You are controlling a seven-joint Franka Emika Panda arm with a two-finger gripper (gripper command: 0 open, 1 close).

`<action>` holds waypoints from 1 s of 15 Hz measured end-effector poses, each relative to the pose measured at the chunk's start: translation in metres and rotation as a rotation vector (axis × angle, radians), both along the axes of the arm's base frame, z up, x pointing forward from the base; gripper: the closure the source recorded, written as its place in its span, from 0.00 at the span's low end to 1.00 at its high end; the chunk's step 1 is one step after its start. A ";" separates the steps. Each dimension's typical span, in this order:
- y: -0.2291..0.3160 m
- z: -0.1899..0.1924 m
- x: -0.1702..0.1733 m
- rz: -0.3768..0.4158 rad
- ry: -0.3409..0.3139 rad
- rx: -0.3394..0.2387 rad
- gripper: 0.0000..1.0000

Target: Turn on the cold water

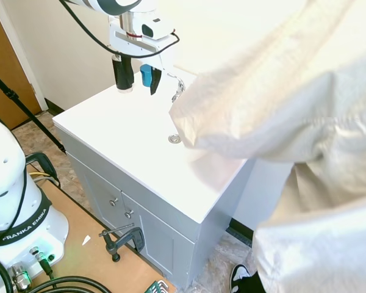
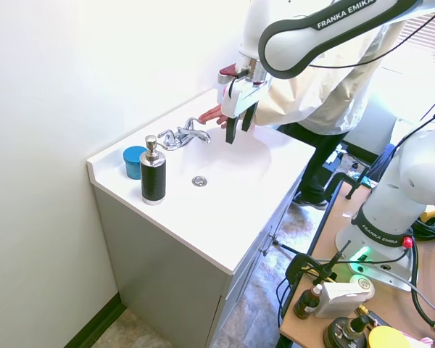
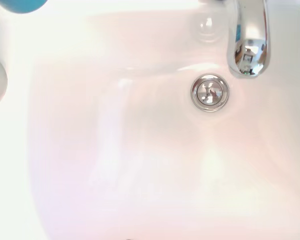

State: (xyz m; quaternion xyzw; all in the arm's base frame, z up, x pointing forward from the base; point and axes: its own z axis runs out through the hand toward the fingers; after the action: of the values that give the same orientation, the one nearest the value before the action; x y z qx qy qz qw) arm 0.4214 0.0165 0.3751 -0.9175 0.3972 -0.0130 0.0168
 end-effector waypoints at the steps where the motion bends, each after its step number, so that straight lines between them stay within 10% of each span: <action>1: 0.000 0.000 0.000 -0.001 0.000 -0.001 0.00; 9: -0.020 -0.019 0.068 -0.194 -0.355 -0.111 0.00; 15: -0.068 -0.041 0.138 -0.253 -0.467 -0.237 0.00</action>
State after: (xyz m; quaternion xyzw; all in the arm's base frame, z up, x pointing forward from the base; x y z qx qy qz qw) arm 0.5595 -0.0513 0.3344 -0.8284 0.4894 -0.2723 -0.0011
